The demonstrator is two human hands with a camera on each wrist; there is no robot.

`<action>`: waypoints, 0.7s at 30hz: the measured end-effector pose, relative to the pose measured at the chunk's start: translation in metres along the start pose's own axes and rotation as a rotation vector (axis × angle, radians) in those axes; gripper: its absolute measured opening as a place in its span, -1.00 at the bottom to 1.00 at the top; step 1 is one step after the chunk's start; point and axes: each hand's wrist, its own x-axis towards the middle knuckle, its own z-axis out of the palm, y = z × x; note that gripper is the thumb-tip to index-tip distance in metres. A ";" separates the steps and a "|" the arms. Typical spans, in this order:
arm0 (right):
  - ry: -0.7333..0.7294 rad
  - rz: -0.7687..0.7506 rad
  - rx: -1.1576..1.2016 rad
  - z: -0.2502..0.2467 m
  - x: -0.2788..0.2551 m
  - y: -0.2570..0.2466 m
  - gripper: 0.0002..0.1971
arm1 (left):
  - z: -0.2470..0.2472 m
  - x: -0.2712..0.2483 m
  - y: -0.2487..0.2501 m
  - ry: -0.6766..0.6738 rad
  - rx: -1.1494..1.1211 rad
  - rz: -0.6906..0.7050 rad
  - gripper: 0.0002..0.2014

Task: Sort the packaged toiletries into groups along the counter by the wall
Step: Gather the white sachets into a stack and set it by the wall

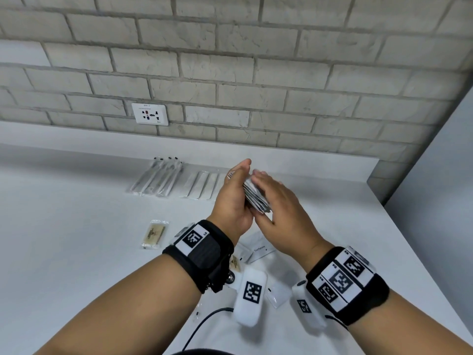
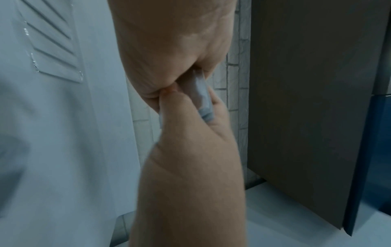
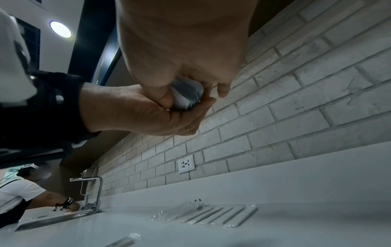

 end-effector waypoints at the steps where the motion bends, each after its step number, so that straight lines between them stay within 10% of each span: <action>1: -0.053 0.011 -0.017 0.001 0.000 -0.002 -0.41 | 0.000 -0.001 0.000 -0.006 -0.002 -0.024 -0.79; 6: -0.196 0.005 -0.160 0.002 -0.001 0.001 -0.35 | -0.002 0.000 -0.002 -0.011 0.003 -0.045 -0.90; 11: 0.061 0.015 0.124 -0.002 -0.011 0.013 -0.29 | 0.006 0.001 0.011 0.018 0.015 0.071 -0.88; 21: 0.316 -0.118 0.045 -0.007 0.002 0.008 -0.82 | 0.012 0.007 0.013 0.104 -0.077 0.020 -0.86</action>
